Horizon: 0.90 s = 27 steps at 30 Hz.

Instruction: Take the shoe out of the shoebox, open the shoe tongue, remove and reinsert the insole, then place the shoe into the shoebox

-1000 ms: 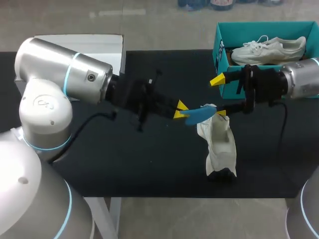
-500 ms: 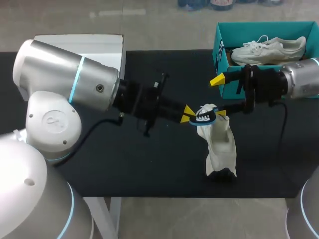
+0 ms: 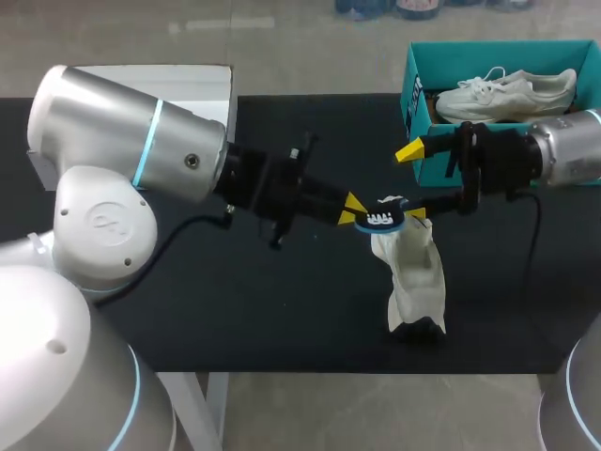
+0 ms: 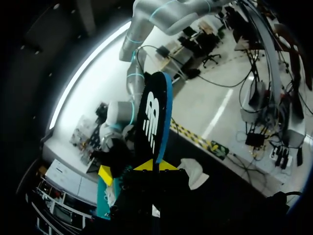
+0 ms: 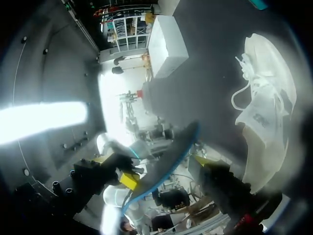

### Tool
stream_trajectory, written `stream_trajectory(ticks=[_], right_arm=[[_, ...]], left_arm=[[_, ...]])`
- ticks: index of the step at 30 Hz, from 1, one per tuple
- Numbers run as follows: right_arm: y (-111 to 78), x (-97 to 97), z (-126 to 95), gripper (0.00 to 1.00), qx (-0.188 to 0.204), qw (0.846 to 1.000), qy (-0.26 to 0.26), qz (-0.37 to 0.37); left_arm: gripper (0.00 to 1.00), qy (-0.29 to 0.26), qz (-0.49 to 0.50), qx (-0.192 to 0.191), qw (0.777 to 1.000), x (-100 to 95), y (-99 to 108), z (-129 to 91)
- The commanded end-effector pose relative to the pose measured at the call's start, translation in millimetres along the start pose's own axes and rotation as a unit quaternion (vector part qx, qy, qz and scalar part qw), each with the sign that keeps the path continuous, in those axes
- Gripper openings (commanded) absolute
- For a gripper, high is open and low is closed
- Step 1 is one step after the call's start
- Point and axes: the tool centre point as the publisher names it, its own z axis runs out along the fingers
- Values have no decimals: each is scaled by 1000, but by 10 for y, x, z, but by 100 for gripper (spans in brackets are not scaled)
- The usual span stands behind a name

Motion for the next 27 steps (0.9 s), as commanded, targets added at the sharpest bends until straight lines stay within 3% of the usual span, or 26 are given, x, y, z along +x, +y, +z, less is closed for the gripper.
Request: stream_trajectory(ticks=[1,13,24,25,26,27], right_arm=[[-5,-1,14,100,-2,1000,0,0],[-5,-1,14,100,-2,1000,0,0],[-5,-1,14,100,-2,1000,0,0],[-5,-1,14,75,-2,1000,0,0],[-5,-1,14,41,-2,1000,0,0],[-5,-1,14,18,-2,1000,0,0]], left_arm=[[0,4,6,3,1000,-71,101,198],[0,0,30,-6,1000,-239,208,362],[0,-1,31,-19,999,-248,259,393],[0,-2,30,-19,999,-249,263,393],[0,-5,30,-20,999,-250,266,391],[0,-6,29,-21,999,-251,269,388]])
